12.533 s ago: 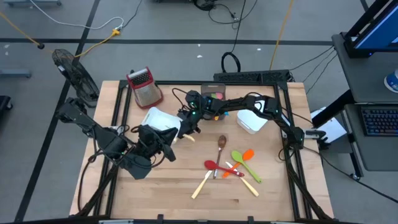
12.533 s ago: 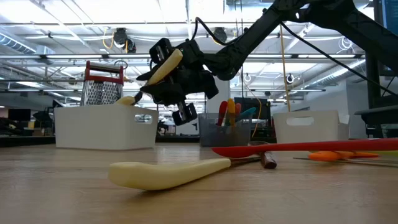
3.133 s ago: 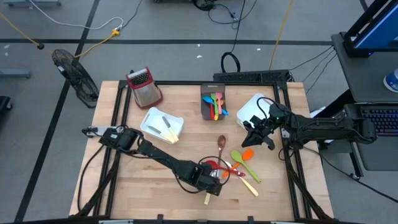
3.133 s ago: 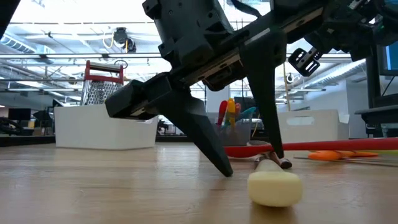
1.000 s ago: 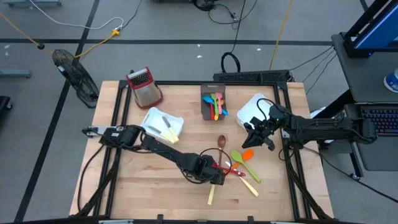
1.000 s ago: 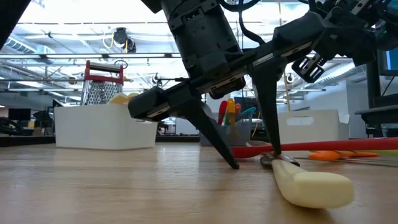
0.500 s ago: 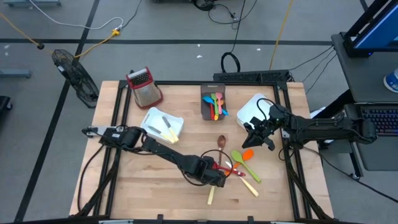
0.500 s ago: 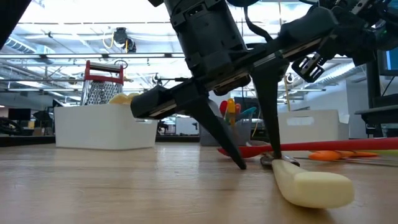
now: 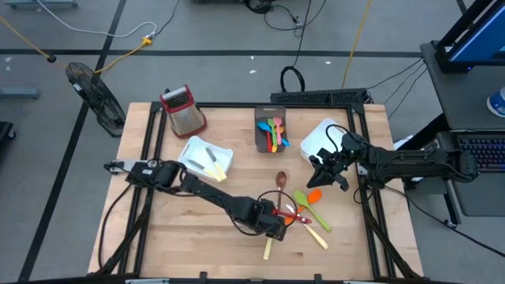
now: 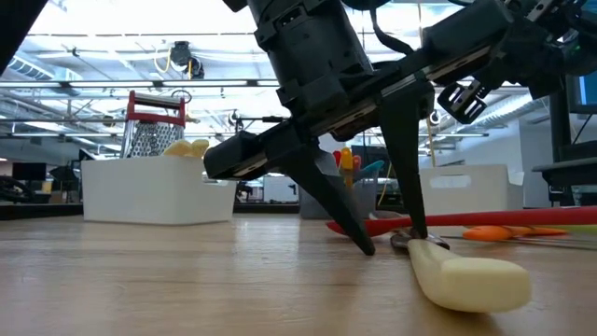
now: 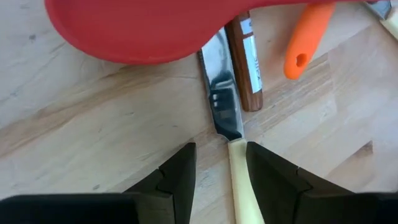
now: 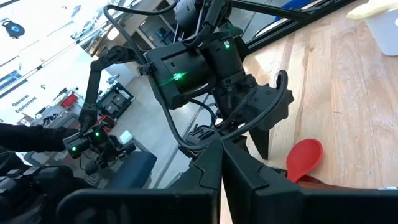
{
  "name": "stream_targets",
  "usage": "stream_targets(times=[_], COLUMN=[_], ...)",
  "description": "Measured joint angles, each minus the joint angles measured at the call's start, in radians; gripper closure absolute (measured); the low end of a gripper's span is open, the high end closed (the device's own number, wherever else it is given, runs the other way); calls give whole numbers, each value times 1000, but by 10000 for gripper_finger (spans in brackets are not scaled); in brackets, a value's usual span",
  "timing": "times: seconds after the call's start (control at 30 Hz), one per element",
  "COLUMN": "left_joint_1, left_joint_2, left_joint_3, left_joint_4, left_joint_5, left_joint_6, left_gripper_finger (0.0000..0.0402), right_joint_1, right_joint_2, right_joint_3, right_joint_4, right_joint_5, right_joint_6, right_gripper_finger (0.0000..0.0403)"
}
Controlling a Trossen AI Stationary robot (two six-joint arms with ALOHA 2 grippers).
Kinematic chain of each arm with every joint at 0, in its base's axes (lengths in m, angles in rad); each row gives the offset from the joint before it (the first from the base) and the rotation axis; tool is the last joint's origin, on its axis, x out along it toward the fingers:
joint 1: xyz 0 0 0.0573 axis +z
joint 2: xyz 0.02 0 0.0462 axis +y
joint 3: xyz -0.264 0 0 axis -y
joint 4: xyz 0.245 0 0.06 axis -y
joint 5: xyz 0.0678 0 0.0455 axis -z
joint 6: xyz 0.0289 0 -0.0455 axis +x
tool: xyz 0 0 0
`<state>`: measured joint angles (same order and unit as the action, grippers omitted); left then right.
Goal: Pick & Place Kitchen Items
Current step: Put the yellow knife into the left white bin
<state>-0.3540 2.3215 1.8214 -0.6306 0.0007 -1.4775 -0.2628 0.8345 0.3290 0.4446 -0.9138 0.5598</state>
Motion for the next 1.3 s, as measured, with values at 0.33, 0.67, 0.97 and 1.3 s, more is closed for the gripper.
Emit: stream_targets(times=[0.33, 0.67, 0.97, 1.3], left_joint_1=[27, 18, -41, -99], left_joint_2=[0, -12, -20, -19], left_joint_3=[1, 30, 160, 160], left_joint_4=[0, -16, -29, -32], left_joint_5=[36, -1, -137, -166], left_joint_6=[-51, -155, -232, -370], left_gripper_finger=[257, 256, 256, 256], right_joint_1=[0, 0, 0, 0], right_joint_2=[0, 0, 0, 0], right_joint_3=[0, 0, 0, 0], right_joint_4=[0, 0, 0, 0], right_joint_5=[0, -1, 0, -3], right_joint_6=[0, 0, -9, -25], right_gripper_finger=[399, 399, 399, 399])
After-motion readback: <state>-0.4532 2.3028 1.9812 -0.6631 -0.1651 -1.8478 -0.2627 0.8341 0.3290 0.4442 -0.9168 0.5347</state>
